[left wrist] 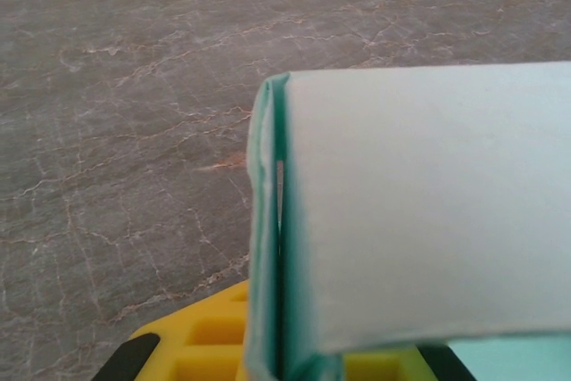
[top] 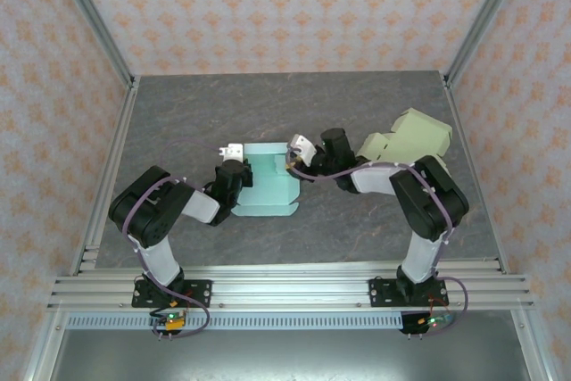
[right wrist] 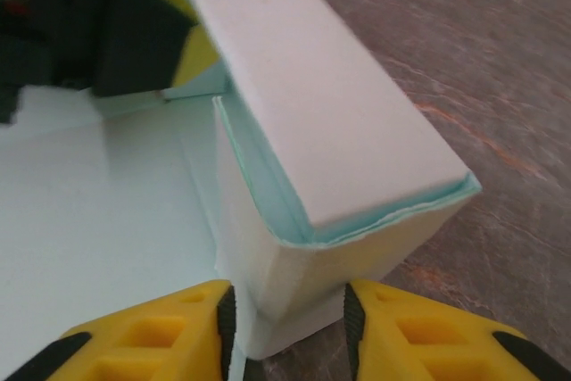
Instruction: Fold the paper box
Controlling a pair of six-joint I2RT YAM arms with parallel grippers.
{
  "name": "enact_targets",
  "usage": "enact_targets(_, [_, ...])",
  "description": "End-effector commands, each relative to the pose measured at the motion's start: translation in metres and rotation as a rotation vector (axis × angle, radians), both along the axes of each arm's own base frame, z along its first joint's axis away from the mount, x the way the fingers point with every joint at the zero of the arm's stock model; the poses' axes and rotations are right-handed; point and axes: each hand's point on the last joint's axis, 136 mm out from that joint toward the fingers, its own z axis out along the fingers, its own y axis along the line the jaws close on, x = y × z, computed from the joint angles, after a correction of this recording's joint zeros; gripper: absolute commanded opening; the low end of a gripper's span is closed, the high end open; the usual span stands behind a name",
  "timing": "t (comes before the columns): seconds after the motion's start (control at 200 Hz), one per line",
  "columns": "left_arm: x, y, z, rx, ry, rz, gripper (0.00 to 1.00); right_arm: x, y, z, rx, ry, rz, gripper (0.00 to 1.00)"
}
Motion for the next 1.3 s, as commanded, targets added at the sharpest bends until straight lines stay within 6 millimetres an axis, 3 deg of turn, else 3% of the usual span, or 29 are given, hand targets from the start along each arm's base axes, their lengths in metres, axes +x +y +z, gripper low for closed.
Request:
enact_targets(0.0, [0.001,-0.014,0.000,-0.026,-0.004,-0.005,0.00,0.031,0.003,0.021,0.144,-0.092,-0.272,0.43])
enact_targets(0.195, [0.000,-0.022,0.000,-0.038,0.004,-0.005,0.00,0.051,0.001,0.029,0.193,-0.182,-0.521,0.40])
enact_targets(0.43, [-0.002,-0.023,-0.003,-0.075,0.018,0.037,0.00,0.073,-0.013,0.041,0.239,-0.304,-0.856,0.17])
enact_targets(0.581, [-0.002,-0.026,0.000,-0.094,0.017,0.058,0.00,0.076,-0.019,0.049,0.305,-0.336,-1.040,0.02])
enact_targets(0.751, [-0.003,-0.023,0.000,-0.102,0.016,0.101,0.00,0.075,-0.047,0.054,0.357,-0.345,-1.276,0.00])
enact_targets(0.856, [-0.004,-0.019,0.003,-0.104,0.012,0.126,0.00,0.072,-0.049,0.053,0.383,-0.326,-1.272,0.00])
enact_targets(0.931, [-0.003,-0.019,0.006,-0.108,0.009,0.128,0.00,0.073,-0.038,0.049,0.417,-0.270,-1.179,0.00])
enact_targets(0.976, [-0.002,-0.018,0.008,-0.107,0.009,0.134,0.00,0.073,-0.032,0.046,0.437,-0.237,-1.121,0.07])
enact_targets(1.086, [-0.001,-0.015,0.009,-0.090,0.020,0.162,0.00,0.065,-0.015,0.046,0.491,-0.190,-0.958,0.36])
enact_targets(1.191, [0.000,-0.010,0.009,-0.073,0.023,0.190,0.00,0.053,-0.008,0.048,0.505,-0.185,-0.810,0.45])
enact_targets(1.296, [-0.001,-0.007,0.008,-0.061,0.025,0.207,0.00,0.046,-0.014,0.046,0.529,-0.138,-0.714,0.56])
